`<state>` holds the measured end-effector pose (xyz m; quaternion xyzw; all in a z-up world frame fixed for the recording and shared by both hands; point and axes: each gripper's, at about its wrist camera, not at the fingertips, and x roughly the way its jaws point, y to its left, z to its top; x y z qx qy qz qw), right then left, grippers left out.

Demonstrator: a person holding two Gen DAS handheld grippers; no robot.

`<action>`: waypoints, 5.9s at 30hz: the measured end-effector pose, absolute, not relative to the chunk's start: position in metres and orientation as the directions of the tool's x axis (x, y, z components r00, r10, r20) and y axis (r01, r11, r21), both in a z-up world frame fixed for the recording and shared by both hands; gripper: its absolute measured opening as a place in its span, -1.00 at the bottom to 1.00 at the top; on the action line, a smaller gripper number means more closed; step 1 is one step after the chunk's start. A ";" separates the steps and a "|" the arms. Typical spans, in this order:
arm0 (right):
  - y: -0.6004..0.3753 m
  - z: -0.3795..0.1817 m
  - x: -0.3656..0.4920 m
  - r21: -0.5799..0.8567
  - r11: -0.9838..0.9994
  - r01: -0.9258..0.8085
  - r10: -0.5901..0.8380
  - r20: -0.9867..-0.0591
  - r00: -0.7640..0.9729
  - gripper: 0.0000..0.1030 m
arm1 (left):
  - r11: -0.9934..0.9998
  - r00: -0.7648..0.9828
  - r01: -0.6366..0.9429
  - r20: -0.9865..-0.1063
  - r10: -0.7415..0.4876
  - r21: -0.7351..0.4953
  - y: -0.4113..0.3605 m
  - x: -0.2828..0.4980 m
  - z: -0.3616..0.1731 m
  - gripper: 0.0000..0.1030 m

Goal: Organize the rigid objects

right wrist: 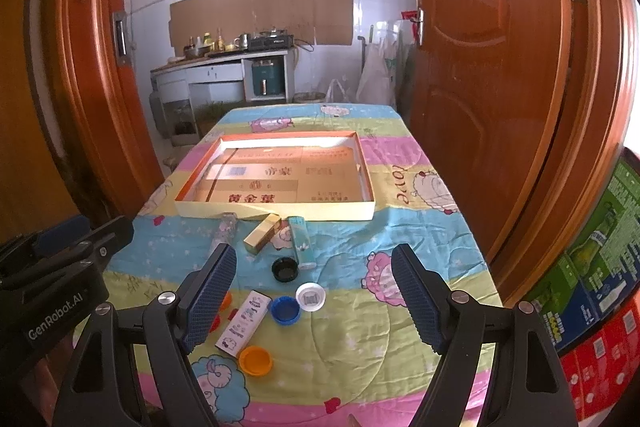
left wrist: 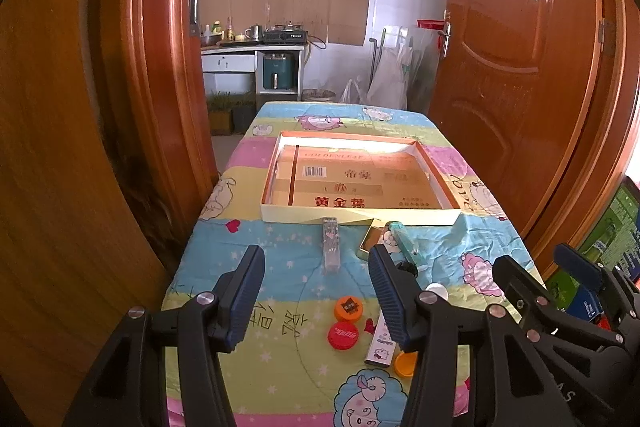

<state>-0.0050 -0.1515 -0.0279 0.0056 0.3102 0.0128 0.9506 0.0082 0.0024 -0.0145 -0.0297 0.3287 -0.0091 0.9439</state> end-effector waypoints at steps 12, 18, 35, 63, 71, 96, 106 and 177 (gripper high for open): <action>-0.158 -0.051 0.023 0.033 0.999 -0.010 0.029 -0.649 0.760 0.58 | 0.998 0.737 0.018 -0.674 -0.055 -0.062 0.005 0.041 -0.042 0.06; -0.163 -0.076 0.056 0.065 0.998 -0.018 0.059 -0.718 0.694 0.58 | 0.992 0.684 0.070 -0.719 -0.121 -0.100 0.007 0.073 -0.063 0.06; -0.154 -0.126 0.157 0.025 0.995 -0.097 0.075 -0.821 0.566 0.56 | 0.995 0.535 0.059 -0.840 -0.094 -0.074 -0.008 0.164 -0.128 -0.05; -0.153 -0.115 0.149 0.088 0.982 -0.168 0.170 -0.800 0.576 -0.57 | 0.984 0.572 0.098 -0.801 -0.179 -0.150 0.002 0.157 -0.103 -0.60; -0.157 -0.086 0.142 0.080 0.981 -0.178 0.176 -0.759 0.627 -0.57 | 0.982 0.623 0.130 -0.759 -0.188 -0.136 -0.005 0.153 -0.071 -0.60; -0.168 -0.035 0.249 0.060 0.968 -0.243 0.208 -0.733 0.648 -0.57 | 0.992 0.600 0.104 -0.792 -0.115 -0.065 -0.007 0.279 -0.045 -0.60; -0.163 -0.062 0.323 0.085 0.965 -0.246 0.213 -0.801 0.560 -0.57 | 0.990 0.509 0.123 -0.852 -0.125 -0.072 -0.013 0.335 -0.073 -0.60; -0.162 -0.114 0.318 0.092 0.976 -0.198 0.183 -0.842 0.508 -0.14 | 0.984 0.615 0.155 -0.771 -0.167 -0.090 0.003 0.308 -0.082 0.24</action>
